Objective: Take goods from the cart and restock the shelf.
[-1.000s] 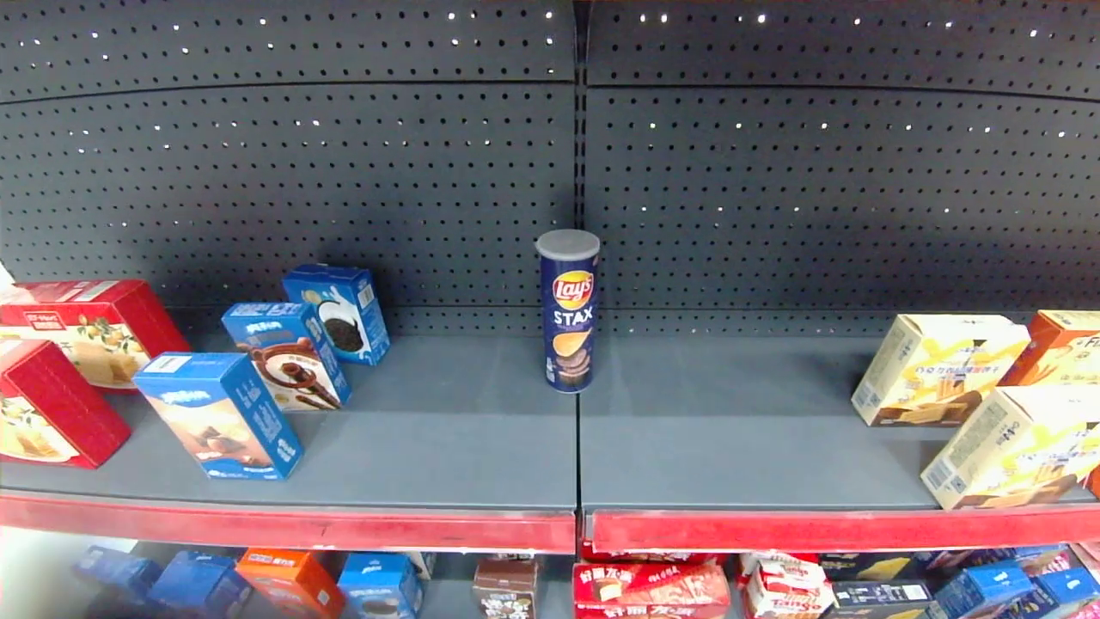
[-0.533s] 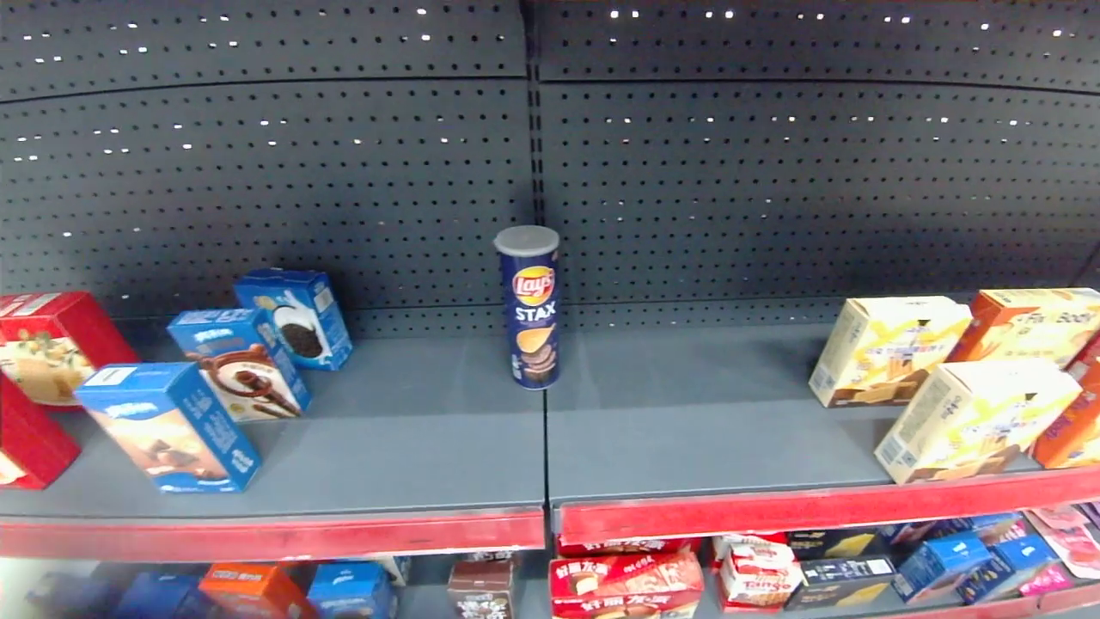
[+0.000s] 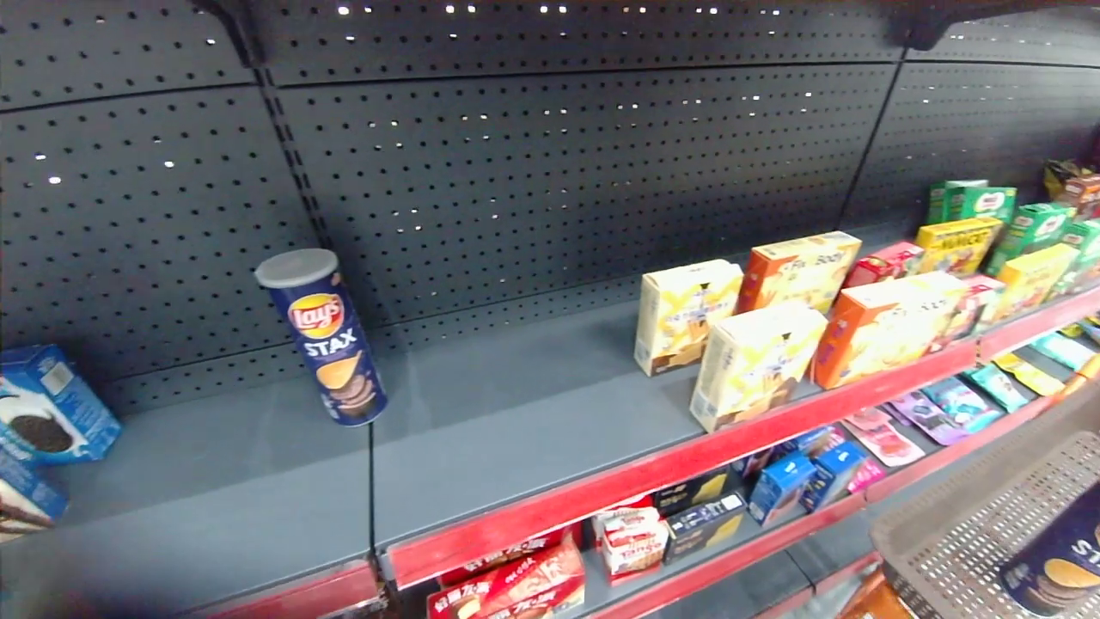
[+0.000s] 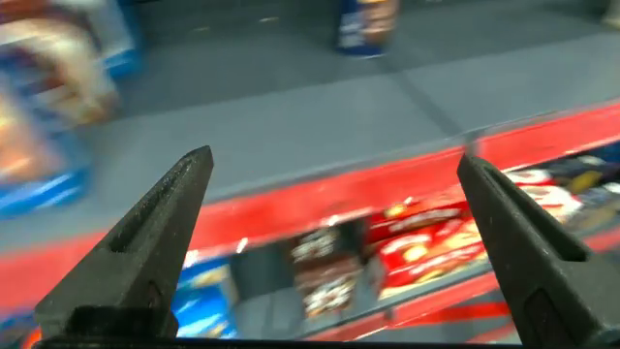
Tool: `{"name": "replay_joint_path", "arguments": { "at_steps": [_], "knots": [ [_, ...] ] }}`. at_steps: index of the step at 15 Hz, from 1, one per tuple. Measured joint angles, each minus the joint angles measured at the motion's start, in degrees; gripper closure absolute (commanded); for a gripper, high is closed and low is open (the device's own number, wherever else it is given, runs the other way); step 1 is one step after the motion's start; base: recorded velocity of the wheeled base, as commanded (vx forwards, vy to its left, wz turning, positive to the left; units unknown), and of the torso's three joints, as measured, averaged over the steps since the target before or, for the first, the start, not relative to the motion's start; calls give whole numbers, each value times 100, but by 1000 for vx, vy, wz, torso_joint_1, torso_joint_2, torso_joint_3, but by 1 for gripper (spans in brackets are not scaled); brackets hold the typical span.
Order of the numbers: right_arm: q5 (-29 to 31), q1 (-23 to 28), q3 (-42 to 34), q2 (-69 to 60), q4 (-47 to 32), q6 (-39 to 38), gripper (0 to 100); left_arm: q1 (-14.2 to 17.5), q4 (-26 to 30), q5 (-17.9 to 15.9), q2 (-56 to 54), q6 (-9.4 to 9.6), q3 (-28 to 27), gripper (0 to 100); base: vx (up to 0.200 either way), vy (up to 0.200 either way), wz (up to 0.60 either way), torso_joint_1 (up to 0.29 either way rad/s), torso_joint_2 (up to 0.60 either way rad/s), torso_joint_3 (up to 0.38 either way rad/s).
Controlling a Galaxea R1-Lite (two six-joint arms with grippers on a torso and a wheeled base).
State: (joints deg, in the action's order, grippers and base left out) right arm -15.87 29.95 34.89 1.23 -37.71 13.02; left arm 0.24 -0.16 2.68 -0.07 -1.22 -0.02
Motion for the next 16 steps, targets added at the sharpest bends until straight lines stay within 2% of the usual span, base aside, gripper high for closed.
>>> {"name": "replay_joint_path", "arguments": {
  "at_steps": [5,13,16],
  "knots": [
    [0,4,15,-35,0,61,0,0,-2,2,0,2,2,0,0,0,-600,2,1,2],
    [0,0,-28,-35,35,85,0,0,0,10,0,0,2,0,0,0,0,0,0,0],
    [71,17,-302,149,627,61,0,0,0,10,0,2,2,0,0,0,0,0,0,0]
  ]
}}
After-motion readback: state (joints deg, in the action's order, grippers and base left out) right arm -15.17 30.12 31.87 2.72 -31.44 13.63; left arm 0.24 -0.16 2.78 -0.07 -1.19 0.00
